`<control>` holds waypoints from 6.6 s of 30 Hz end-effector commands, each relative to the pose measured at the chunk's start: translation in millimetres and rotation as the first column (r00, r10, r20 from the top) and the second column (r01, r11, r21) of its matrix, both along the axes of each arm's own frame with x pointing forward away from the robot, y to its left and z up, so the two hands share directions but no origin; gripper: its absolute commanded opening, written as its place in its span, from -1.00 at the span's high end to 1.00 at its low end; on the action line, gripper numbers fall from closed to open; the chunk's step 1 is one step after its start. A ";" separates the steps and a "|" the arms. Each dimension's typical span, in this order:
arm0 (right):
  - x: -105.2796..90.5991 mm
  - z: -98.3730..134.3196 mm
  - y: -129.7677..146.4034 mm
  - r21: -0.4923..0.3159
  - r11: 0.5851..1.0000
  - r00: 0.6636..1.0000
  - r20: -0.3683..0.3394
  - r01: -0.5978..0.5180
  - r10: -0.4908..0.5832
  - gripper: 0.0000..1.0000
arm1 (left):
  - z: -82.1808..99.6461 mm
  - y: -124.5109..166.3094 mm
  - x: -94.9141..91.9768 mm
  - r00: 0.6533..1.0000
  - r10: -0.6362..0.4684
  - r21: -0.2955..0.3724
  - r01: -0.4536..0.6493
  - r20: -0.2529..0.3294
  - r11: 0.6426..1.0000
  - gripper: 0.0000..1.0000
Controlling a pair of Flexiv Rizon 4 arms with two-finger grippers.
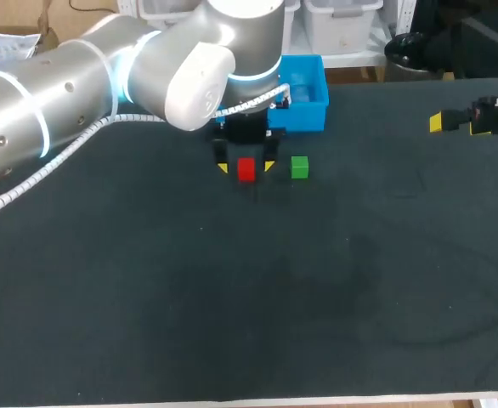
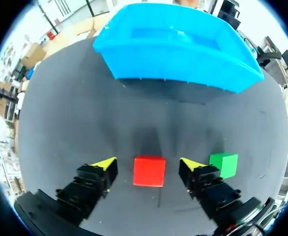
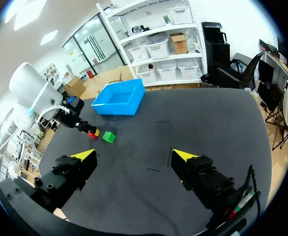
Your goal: Use the left arm to pick the red cube and place it into the blue plastic box first, then use the right arm to grasp the green cube and put it into the same blue plastic box after the first action is fully finished.
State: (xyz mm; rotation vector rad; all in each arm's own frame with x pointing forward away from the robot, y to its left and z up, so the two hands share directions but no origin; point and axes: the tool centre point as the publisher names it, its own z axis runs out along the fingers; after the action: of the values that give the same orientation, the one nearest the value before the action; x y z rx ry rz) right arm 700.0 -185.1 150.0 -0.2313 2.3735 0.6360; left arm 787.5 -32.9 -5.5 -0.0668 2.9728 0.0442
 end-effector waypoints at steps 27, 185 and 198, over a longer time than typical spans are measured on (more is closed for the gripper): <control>0.0 0.0 0.0 0.000 1.000 1.000 0.000 0.000 0.000 -1.00 | 41.6 6.6 -7.1 0.999 0.015 -0.035 -0.014 0.041 0.999 1.00; 0.0 0.0 0.0 0.000 1.000 1.000 0.000 0.000 0.000 -1.00 | 111.9 60.6 -15.4 0.706 -0.503 -0.191 0.656 0.499 0.731 -1.00; 0.0 0.0 0.0 0.000 1.000 1.000 0.000 0.000 0.000 -1.00 | 111.1 92.4 -39.9 0.531 -0.689 -0.107 0.823 0.492 0.558 -1.00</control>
State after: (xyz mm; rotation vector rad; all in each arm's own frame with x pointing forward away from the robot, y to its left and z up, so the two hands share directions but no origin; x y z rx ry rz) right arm 700.1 -185.1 150.0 -0.2313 2.3735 0.6360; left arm 752.6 50.2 102.8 1.0200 2.2995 -0.3720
